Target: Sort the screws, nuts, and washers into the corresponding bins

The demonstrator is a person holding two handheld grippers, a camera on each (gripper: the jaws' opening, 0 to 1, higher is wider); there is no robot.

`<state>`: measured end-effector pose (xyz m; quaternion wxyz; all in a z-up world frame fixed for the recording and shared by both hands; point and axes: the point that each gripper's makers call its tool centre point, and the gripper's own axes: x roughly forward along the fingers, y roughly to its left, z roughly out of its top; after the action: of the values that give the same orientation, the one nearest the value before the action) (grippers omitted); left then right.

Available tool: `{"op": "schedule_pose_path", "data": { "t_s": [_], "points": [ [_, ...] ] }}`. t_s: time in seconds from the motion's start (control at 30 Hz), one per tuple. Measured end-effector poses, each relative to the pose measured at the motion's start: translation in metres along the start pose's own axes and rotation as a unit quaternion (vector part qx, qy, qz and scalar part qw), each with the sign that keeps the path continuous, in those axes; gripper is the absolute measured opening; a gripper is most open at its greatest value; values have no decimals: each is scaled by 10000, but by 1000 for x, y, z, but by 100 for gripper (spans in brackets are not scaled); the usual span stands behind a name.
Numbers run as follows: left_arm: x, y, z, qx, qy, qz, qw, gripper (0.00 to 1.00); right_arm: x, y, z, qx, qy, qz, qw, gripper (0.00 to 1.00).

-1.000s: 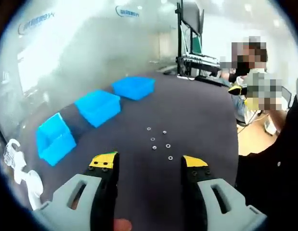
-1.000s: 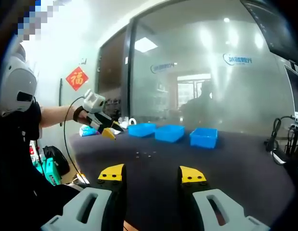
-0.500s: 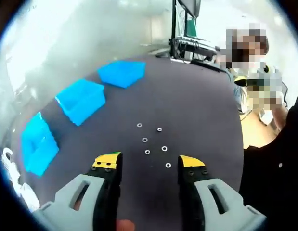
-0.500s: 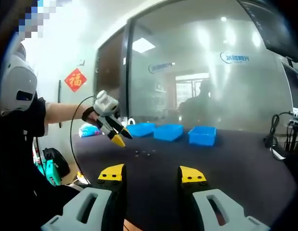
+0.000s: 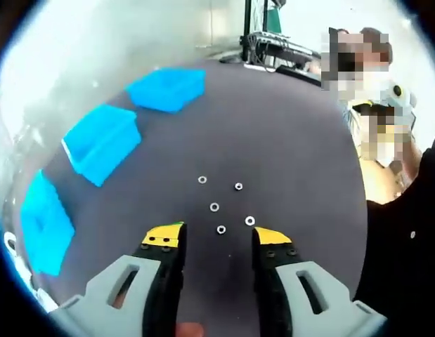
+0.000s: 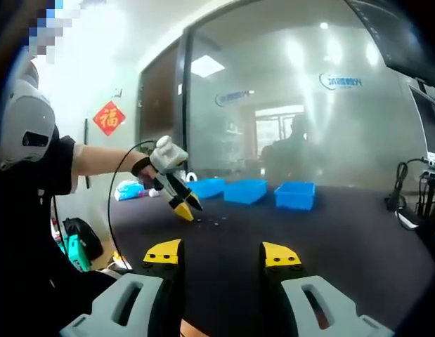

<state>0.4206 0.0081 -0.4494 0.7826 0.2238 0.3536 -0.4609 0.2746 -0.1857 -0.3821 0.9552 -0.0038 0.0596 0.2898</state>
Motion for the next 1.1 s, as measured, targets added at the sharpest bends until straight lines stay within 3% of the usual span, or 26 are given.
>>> {"op": "schedule_pose_path", "data": {
  "t_s": [0.33,0.6,1.1],
  "points": [
    [9,6,-4,32,205,-24,9998,33,2,-3,-1,26,17,2,10000,38],
    [11,14,-4,-98,158,29,9998,22,3,-4,-1,39,16,1,10000,38],
    [14,5,-7,-87,213,-139,9996,10,3,-3,-3,48,2,4,10000,38]
  ]
}}
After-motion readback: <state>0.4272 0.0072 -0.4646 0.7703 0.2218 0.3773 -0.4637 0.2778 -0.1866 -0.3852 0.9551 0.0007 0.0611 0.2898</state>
